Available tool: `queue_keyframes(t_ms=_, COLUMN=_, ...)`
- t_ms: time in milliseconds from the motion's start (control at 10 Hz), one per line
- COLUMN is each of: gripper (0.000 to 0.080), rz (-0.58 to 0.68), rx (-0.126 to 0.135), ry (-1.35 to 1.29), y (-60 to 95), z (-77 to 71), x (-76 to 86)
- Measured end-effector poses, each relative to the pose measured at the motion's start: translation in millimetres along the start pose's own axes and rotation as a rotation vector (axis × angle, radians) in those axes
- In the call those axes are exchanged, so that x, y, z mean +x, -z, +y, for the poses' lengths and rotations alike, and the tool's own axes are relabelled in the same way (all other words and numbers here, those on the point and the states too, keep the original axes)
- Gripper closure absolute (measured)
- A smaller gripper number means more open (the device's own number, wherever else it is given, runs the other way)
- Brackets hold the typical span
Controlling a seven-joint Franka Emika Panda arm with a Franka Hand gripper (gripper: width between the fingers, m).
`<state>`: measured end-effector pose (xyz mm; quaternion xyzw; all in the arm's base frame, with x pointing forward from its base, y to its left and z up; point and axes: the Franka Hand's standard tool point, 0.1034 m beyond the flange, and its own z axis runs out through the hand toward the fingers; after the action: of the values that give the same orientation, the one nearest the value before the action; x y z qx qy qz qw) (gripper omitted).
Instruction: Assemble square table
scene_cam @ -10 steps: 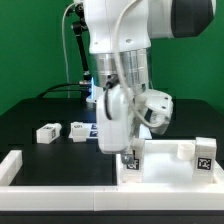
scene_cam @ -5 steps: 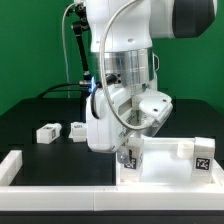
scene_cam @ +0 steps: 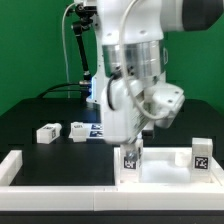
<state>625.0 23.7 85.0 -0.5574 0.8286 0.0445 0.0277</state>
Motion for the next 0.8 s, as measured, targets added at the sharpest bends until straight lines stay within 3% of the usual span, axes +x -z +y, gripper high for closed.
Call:
queue_keyframes(t_ms=100, gripper=0.0153, rz=-0.005, rx=-0.009, ry=0.018, y=5.7, z=10.3, x=-9.5)
queue_keyframes(t_ms=300, gripper=0.0150, rz=-0.006, rx=-0.067, ry=0.042, y=8.2, z=30.2, x=-23.1)
queue_keyframes(t_ms=800, gripper=0.0150, rz=-0.003, rx=-0.065, ry=0.038, y=4.0, z=28.4, x=-20.1)
